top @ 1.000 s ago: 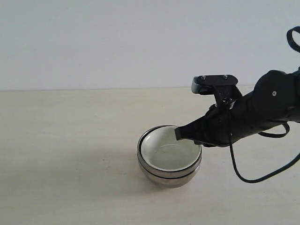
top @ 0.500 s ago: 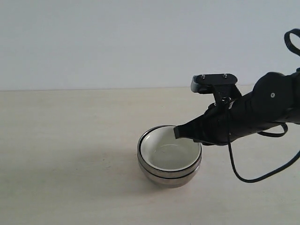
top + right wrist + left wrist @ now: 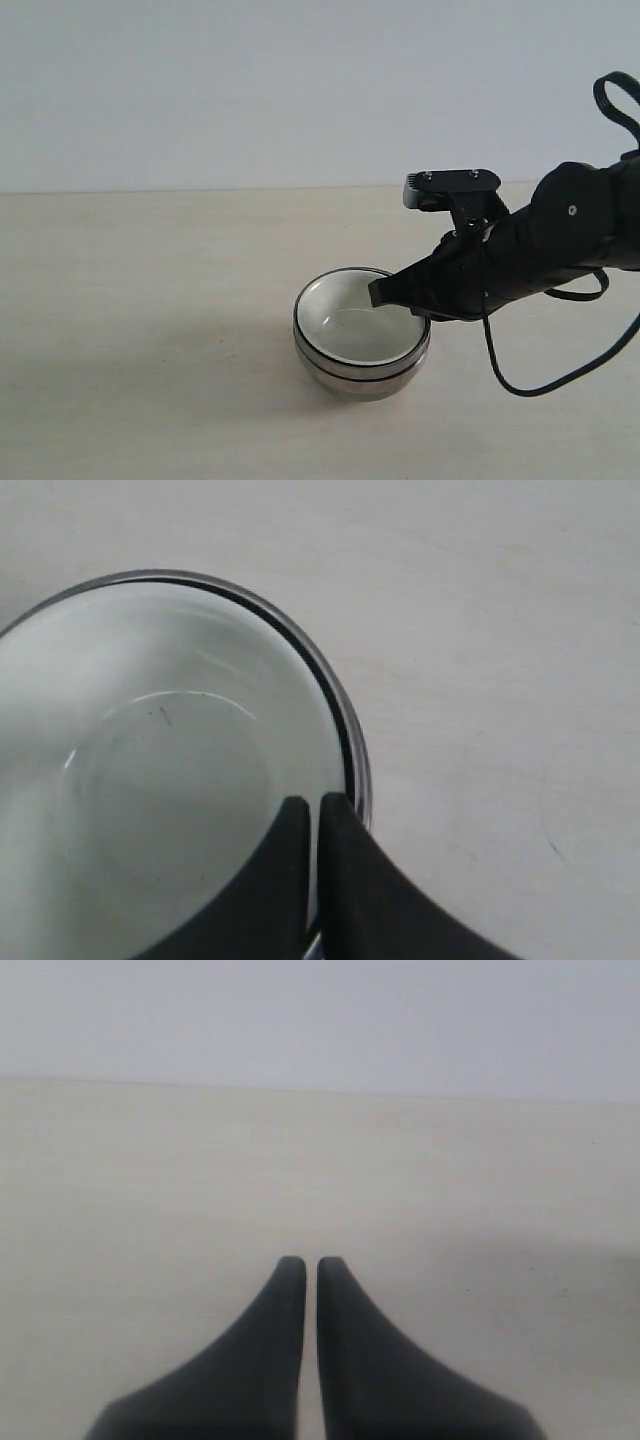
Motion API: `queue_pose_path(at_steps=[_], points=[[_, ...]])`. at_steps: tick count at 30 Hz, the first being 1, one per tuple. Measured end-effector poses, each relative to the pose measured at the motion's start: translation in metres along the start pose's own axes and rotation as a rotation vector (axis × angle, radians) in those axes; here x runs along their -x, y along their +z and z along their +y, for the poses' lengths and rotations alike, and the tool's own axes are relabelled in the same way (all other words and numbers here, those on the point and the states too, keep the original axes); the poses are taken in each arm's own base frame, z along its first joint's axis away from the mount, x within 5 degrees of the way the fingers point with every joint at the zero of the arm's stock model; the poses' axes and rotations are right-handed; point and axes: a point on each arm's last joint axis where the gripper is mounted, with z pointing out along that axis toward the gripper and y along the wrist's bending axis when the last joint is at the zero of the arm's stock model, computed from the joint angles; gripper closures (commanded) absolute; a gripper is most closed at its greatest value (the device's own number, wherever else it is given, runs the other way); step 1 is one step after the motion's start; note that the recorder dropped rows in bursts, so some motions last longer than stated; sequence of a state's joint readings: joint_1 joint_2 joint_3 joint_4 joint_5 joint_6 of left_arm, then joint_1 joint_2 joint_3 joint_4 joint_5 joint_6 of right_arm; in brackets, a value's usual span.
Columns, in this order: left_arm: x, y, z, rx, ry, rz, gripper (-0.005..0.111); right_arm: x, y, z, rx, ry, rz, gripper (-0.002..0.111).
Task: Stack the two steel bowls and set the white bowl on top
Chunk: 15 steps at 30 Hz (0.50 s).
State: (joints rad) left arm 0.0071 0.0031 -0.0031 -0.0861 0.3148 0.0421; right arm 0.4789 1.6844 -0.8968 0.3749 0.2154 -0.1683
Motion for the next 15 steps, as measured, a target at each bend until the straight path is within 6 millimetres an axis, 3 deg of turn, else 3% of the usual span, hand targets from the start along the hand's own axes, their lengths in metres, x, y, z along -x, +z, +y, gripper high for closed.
queue_pose_path(at_steps=[6, 15], points=[[0.0, 0.0, 0.0, 0.0, 0.0, 0.0, 0.103, 0.002, -0.003, 0.0, 0.001, 0.004, -0.017, 0.108], [0.0, 0.0, 0.0, 0.0, 0.0, 0.0, 0.103, 0.015, -0.033, 0.015, 0.039, -0.013, -0.133, 0.108]])
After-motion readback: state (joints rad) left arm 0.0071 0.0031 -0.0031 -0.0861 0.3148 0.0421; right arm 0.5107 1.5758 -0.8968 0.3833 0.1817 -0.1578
